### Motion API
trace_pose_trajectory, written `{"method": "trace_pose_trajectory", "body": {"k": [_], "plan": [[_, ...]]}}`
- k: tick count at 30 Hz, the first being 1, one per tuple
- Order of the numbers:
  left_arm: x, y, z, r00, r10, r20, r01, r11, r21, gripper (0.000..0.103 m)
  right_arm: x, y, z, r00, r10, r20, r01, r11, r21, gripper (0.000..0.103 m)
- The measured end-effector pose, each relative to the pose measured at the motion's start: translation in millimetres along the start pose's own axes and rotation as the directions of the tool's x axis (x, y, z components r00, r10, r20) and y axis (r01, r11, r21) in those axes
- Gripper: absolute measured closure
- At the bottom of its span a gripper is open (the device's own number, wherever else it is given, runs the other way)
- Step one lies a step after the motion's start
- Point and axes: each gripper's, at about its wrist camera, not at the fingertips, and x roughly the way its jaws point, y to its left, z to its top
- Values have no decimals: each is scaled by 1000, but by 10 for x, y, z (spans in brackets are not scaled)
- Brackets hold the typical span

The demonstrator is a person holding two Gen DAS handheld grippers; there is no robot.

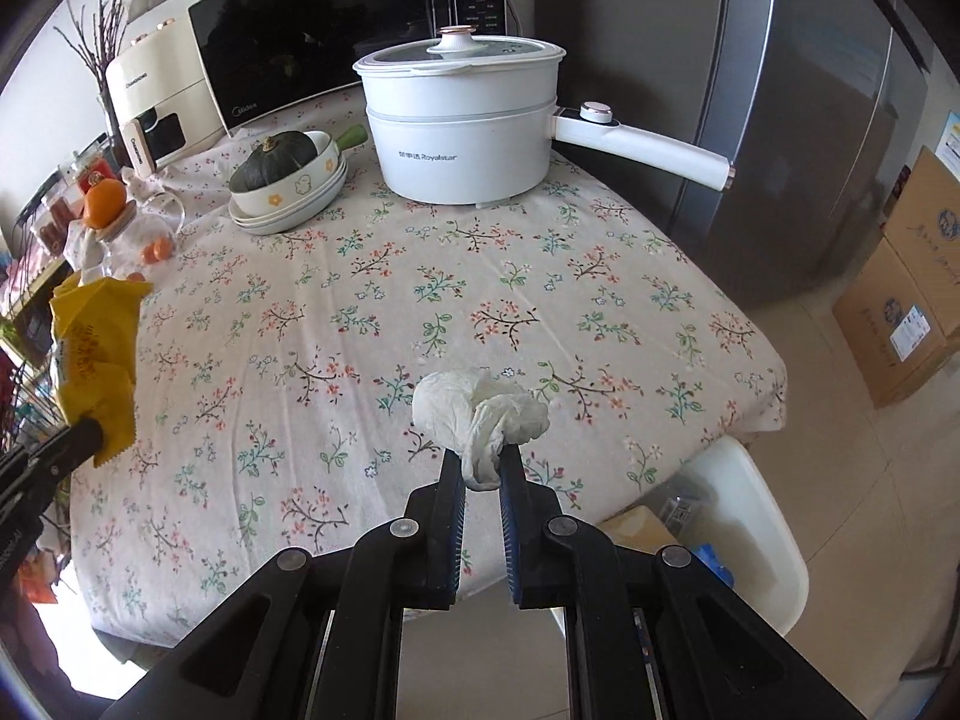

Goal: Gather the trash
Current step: 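Grasp the white tissue ball with the right tool while the left tool holds the wrapper, then carry both items over the bin and open both tools to drop them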

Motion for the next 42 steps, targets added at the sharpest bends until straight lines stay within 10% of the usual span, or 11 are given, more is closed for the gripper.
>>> {"method": "trace_pose_trajectory", "body": {"k": [21,36,40,42], "plan": [[752,-1639,-405,945,-243,-217,290,932,218,101,-82,-1613,-903,985,-90,-146,114,981,159,91],[1187,-2193,-499,945,-227,-237,291,912,288,100,-49,-2037,-1188,976,-99,-193,138,971,198,90],[1156,-2182,-447,963,-180,-201,233,930,285,23,-35,-2048,-1181,976,-90,-199,132,968,212,90],[1050,-2132,-426,974,-160,-159,201,935,292,17,-26,-2022,-1165,976,-83,-199,125,970,210,90]]}}
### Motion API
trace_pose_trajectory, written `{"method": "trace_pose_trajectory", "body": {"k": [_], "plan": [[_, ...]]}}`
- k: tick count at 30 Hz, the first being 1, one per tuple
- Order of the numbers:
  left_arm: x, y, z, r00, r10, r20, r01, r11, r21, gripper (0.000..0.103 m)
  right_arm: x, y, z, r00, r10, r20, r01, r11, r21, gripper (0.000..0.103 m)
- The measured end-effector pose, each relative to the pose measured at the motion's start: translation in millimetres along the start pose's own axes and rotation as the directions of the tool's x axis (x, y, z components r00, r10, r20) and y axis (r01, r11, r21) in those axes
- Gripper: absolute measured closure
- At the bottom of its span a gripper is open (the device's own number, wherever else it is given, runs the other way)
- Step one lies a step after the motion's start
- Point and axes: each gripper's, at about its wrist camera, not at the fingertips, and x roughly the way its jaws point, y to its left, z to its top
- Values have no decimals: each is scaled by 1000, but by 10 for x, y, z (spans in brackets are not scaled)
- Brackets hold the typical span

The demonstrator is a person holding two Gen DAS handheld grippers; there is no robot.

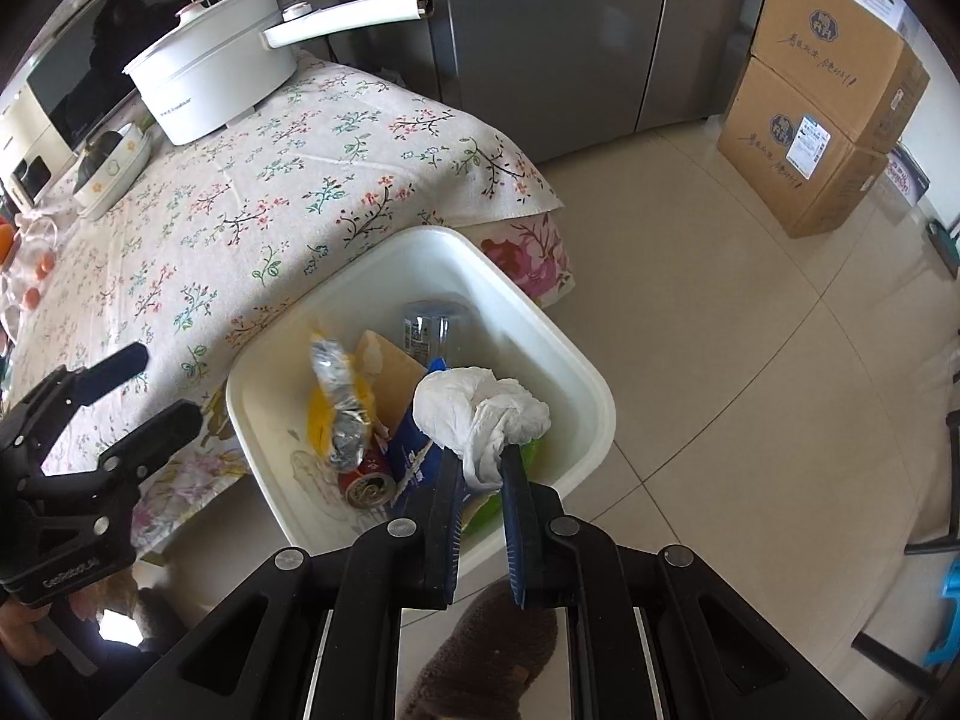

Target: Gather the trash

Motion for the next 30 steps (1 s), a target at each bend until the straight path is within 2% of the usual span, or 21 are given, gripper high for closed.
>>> {"method": "trace_pose_trajectory", "body": {"k": [3,6,8,9,11,12,14,16,20,22,26,29,30], "plan": [[-101,83,-20,999,49,-8,-49,999,7,15,26,82,27,1000,8,-7,-8,1000,-11,90],[-205,221,-66,996,89,-3,-89,996,-15,9,68,187,54,1000,15,-14,-15,1000,-19,86],[-274,295,-95,994,112,4,-112,993,-26,7,49,274,80,998,55,13,-55,998,-39,83],[-317,322,-114,991,133,8,-132,991,-26,5,17,313,85,998,62,30,-60,997,-50,77],[-414,359,-149,984,174,29,-174,985,-24,1,-91,390,74,996,41,76,-37,998,-57,37],[-479,377,-173,980,193,41,-192,981,-27,1,-160,425,53,994,39,104,-33,998,-57,31],[-610,419,-217,972,231,48,-229,972,-43,1,-266,514,22,991,32,130,-23,998,-67,28],[-729,470,-272,972,230,45,-227,971,-69,1,-369,618,-11,988,10,152,1,997,-73,28],[-962,530,-425,960,280,25,-274,953,-126,1,-650,825,-155,977,-11,212,24,998,-60,24],[-1116,578,-513,957,291,23,-283,944,-168,1,-853,938,-259,964,0,266,19,997,-69,21],[-1458,649,-687,941,337,38,-320,920,-226,1,-1240,1224,-536,916,-2,402,48,993,-107,11],[-1706,623,-803,911,406,76,-382,898,-216,1,-1376,1429,-741,891,-19,454,88,988,-130,0],[-1772,611,-840,902,422,91,-397,893,-212,1,-1403,1493,-799,884,-24,467,100,985,-138,0]]}}
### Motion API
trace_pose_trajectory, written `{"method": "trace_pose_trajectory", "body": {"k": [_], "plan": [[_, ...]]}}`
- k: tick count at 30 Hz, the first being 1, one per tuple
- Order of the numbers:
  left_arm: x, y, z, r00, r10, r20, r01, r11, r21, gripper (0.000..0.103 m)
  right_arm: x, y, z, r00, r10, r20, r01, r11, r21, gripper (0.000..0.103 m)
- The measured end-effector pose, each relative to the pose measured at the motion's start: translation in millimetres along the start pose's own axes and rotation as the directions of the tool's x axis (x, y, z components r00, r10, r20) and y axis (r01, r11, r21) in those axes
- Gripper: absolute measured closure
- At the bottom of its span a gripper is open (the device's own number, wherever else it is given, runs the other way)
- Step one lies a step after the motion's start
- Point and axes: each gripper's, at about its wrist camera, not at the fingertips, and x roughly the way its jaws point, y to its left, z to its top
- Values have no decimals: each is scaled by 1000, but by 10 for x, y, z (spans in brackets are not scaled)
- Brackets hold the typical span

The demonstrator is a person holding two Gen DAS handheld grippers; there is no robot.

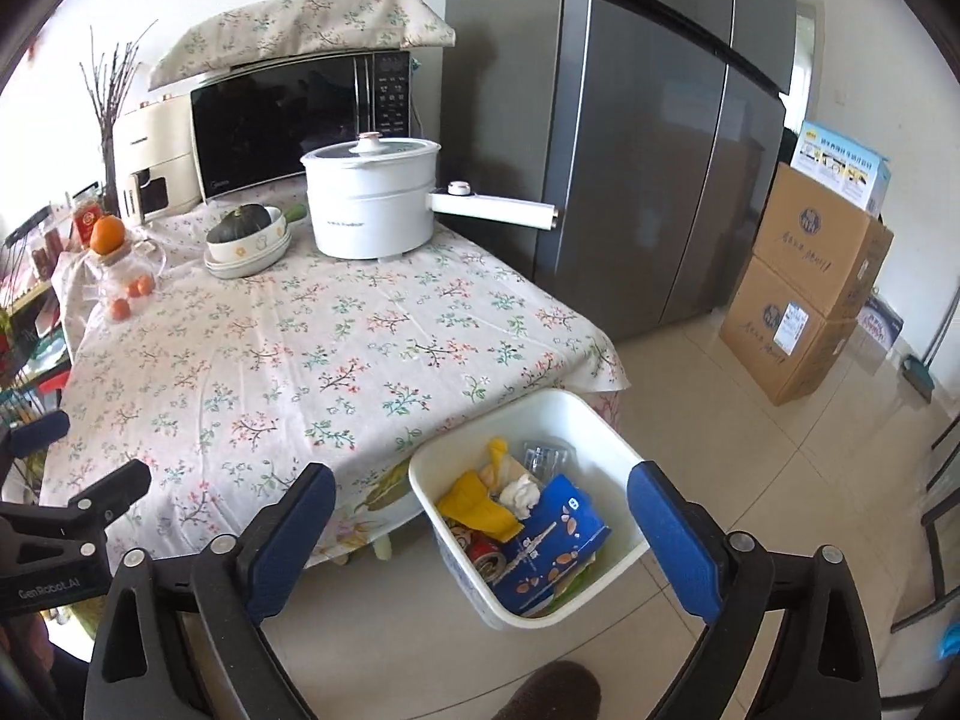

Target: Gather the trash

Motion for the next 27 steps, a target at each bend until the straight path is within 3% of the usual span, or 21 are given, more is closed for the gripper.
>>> {"method": "trace_pose_trajectory", "body": {"k": [10,15,27], "plan": [[-148,277,-177,1000,18,4,-18,999,-51,1,-106,424,-32,999,-35,38,38,996,-83,0],[-224,341,-165,999,25,37,-22,997,-74,1,-167,413,20,997,-22,71,26,999,-48,0],[-280,331,-154,998,21,58,-16,996,-85,1,-125,393,8,999,-12,49,13,1000,-21,0]]}}
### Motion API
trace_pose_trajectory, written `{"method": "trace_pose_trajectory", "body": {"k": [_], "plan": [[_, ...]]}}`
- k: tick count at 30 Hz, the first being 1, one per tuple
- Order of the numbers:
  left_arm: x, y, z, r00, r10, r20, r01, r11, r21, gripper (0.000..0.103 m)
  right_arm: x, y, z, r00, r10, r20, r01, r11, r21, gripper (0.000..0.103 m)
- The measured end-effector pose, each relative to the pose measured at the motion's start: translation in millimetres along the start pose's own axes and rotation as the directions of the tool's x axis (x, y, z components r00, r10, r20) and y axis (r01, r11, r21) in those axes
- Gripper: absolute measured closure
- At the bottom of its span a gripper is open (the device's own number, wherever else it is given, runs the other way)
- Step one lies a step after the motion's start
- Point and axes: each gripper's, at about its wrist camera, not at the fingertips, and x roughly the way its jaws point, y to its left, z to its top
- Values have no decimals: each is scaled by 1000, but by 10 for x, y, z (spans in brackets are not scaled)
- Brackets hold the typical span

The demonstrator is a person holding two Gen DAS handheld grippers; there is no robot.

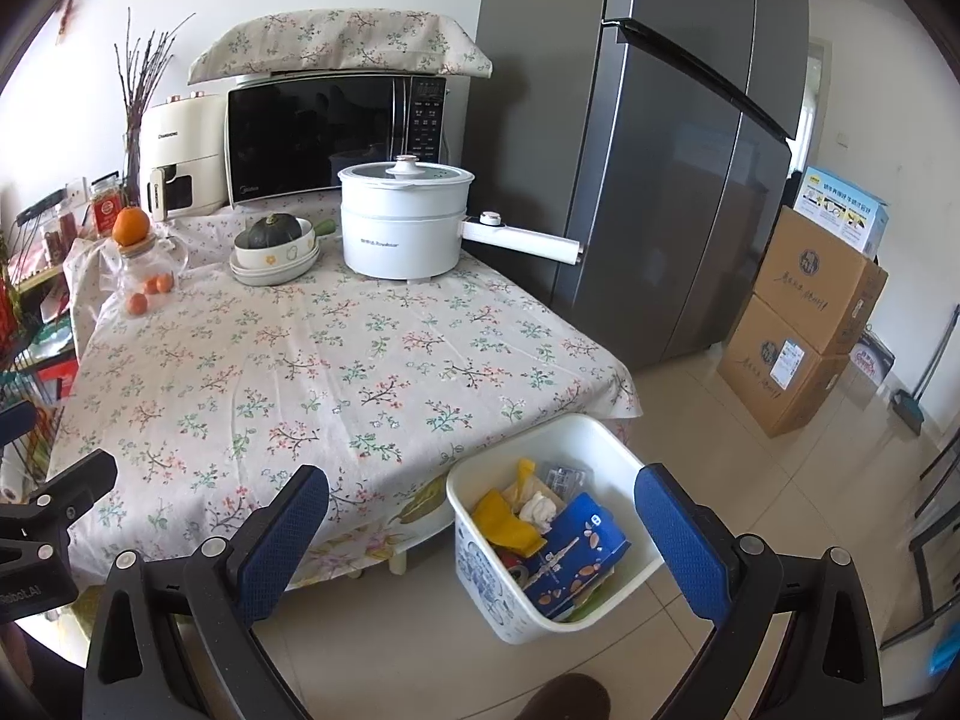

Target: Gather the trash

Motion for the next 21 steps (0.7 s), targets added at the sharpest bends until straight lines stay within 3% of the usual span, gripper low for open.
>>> {"method": "trace_pose_trajectory", "body": {"k": [21], "plan": [[-61,-87,4,1000,-8,21,8,1000,19,1,5,-22,13,1000,-9,0,9,1000,26,0]]}}
